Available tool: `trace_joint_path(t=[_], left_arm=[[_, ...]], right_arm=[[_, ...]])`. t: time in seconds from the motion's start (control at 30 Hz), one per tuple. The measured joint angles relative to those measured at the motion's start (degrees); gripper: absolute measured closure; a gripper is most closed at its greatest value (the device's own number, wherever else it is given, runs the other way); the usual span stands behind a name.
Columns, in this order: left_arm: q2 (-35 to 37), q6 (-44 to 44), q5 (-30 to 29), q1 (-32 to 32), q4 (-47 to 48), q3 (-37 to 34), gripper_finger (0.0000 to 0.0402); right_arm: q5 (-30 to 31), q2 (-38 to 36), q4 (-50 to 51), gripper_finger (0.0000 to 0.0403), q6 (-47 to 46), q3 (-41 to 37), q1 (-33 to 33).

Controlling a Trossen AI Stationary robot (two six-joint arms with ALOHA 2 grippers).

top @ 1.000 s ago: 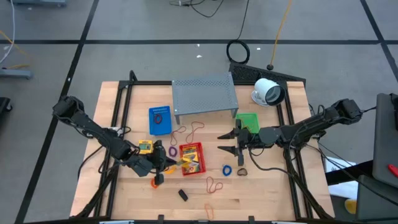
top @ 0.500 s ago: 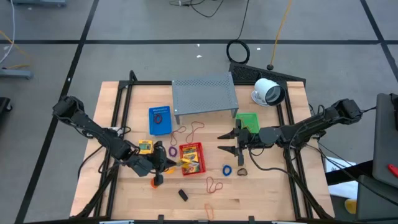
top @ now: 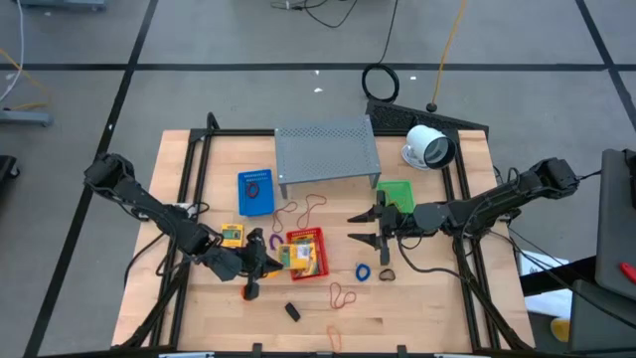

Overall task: Pick & Place Office Desk Supplies
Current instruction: Put the bottom yellow crayon box into the red bin

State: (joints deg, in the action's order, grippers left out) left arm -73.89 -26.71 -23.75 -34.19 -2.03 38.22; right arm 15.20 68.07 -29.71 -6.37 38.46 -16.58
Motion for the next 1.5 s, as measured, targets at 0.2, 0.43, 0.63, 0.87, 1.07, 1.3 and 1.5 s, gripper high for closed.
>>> trace_joint_path(t=[0.2, 0.43, 0.63, 0.87, 1.07, 1.3, 1.5], left_arm=[[0.0, 0.0, 2.6, 1.7, -1.0, 0.0, 0.0375], [0.0, 0.1, 2.2, 3.8, -5.2, 0.0, 0.0375], [0.0, 7.5, -0.9, 6.1, -9.1, 0.0, 0.0375], [0.0, 11.0, -4.5, 8.1, -6.5, 0.0, 0.0375], [0.0, 9.7, -1.6, 8.7, -7.2, 0.0, 0.0376], [0.0, 8.9, 4.4, 8.7, -8.7, 0.0, 0.0349], [0.0, 9.7, 4.2, 8.7, -9.4, 0.0, 0.0279]], right_arm=[[0.0, 0.0, 0.0, 0.0236, 0.0, 0.0, 0.0], [0.0, 0.0, 0.0, 0.0236, 0.0, 0.0, 0.0], [-0.1, 0.0, 0.0, 0.0236, 0.0, 0.0, 0.0], [-0.2, 0.0, 0.0, 0.0236, 0.2, 0.0, 0.0], [-0.2, 0.0, 0.0, 0.0236, 0.2, 0.0, 0.0], [-0.2, 0.0, 0.0, 0.0236, 0.2, 0.0, 0.0], [-0.3, 0.0, 0.0, 0.0236, 0.1, 0.0, 0.0]])
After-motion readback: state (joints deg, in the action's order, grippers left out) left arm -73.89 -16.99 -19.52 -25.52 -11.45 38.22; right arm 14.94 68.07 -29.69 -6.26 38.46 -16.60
